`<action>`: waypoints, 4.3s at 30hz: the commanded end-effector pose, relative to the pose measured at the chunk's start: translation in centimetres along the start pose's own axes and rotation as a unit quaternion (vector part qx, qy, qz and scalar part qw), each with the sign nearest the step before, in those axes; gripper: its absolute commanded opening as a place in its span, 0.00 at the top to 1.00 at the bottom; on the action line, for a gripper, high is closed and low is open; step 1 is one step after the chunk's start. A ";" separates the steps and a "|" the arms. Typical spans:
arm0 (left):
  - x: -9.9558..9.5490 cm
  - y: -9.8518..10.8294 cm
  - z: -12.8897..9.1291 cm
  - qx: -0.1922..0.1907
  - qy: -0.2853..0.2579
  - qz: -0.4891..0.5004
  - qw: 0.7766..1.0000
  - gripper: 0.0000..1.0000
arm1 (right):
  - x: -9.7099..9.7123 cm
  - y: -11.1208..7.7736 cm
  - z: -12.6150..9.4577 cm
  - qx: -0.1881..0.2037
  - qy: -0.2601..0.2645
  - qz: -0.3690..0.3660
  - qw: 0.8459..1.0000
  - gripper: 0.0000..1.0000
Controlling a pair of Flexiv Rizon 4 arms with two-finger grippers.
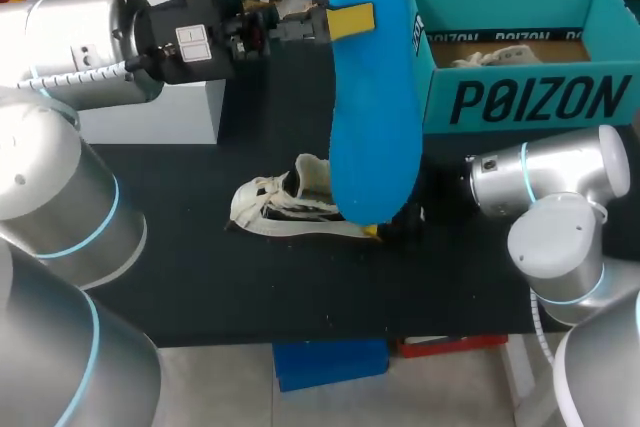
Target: Take the shoe out of the shoebox, open the shoe tongue, remove and reinsert the insole, then place the shoe into the shoebox
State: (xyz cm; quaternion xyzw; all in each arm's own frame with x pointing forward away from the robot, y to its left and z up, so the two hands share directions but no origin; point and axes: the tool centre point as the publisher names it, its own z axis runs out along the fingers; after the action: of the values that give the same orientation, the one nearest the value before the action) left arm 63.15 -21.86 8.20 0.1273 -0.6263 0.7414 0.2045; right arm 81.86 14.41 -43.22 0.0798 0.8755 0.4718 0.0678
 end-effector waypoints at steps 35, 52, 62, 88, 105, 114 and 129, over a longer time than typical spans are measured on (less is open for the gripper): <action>0.1 -0.4 -0.5 -0.011 -0.002 -0.001 1.000 1.00 | -0.2 1.2 -3.5 0.402 0.011 -0.001 0.915 0.00; 0.1 -0.4 -0.5 -0.011 -0.002 -0.001 1.000 1.00 | 0.2 2.3 -2.7 0.550 0.027 -0.031 0.834 0.00; 0.1 -0.4 -0.5 -0.011 -0.002 -0.001 1.000 1.00 | -0.1 1.9 -2.2 0.583 0.010 -0.032 0.812 0.00; 0.1 -0.4 -0.5 -0.011 -0.002 -0.001 1.000 1.00 | -0.2 1.7 -2.7 0.551 0.024 -0.046 0.833 0.00; 0.1 -0.4 -0.5 -0.011 -0.002 -0.001 1.000 1.00 | -0.8 1.3 -3.7 0.318 0.026 -0.041 0.947 0.00; 0.1 -0.4 -0.5 -0.011 -0.002 -0.001 1.000 1.00 | -1.2 0.8 -3.7 0.223 0.021 -0.035 0.974 0.00; 0.1 -0.4 -0.5 -0.011 -0.002 -0.001 1.000 1.00 | -1.0 0.0 -2.8 0.120 0.042 -0.037 0.991 0.00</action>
State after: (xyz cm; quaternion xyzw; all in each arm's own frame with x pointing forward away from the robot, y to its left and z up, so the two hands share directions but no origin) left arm 63.39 -21.27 8.52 0.1251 -0.6337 0.7348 0.2069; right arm 81.97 11.99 -41.03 0.0399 0.9626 0.2656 0.0365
